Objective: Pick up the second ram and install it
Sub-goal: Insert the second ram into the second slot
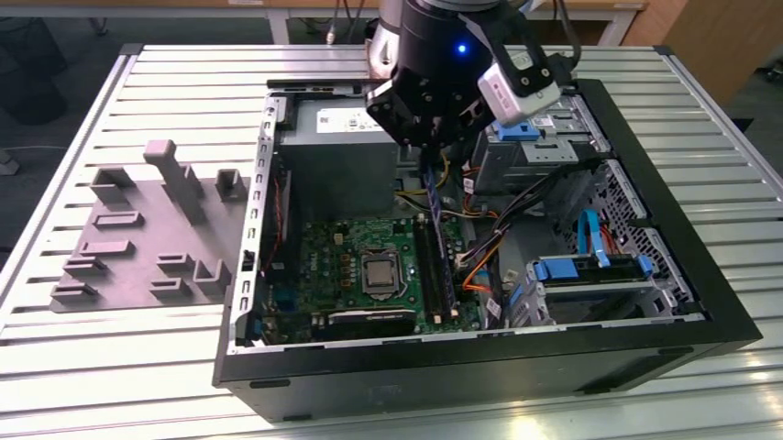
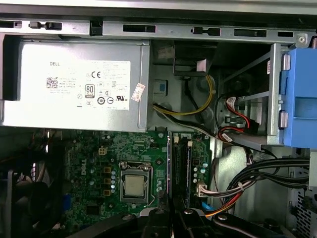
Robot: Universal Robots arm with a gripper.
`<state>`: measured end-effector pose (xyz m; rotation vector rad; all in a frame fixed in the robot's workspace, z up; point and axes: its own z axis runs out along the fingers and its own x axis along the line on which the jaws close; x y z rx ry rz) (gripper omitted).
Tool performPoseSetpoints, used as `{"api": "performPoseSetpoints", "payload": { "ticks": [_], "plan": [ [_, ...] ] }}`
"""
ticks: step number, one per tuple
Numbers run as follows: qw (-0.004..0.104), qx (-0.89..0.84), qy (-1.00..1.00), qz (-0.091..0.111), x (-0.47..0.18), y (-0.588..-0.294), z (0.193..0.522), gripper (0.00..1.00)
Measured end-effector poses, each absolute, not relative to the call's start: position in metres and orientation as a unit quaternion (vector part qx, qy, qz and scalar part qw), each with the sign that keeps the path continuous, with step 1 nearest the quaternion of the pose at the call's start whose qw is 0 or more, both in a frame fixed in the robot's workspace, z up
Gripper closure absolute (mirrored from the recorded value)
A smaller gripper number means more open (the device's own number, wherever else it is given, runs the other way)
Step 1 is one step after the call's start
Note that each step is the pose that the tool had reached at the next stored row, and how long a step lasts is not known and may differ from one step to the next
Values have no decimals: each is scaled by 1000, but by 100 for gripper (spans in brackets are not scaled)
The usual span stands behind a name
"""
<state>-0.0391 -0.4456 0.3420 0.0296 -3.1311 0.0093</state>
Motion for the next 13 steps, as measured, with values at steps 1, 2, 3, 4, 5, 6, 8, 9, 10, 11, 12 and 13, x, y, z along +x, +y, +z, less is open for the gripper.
{"api": "performPoseSetpoints", "payload": {
  "ticks": [1,2,3,4,5,6,8,9,10,11,12,13],
  "plan": [
    [5,9,-1000,3,-39,-446,341,86],
    [5,10,-1000,3,-39,-446,340,86],
    [5,9,-1000,3,-39,-446,339,86],
    [5,9,-1000,3,-39,-446,339,86],
    [5,10,-1000,3,-39,-446,339,86],
    [5,9,-1000,3,-39,-446,338,86],
    [5,10,-1000,3,-39,-446,338,86],
    [5,9,-1000,3,-38,-446,338,86],
    [5,10,-1000,3,-38,-446,338,86],
    [5,10,-1000,3,-38,-446,338,86],
    [5,9,-1000,3,-38,-446,337,86],
    [5,9,-1000,3,-38,-446,336,86]
  ]
}}
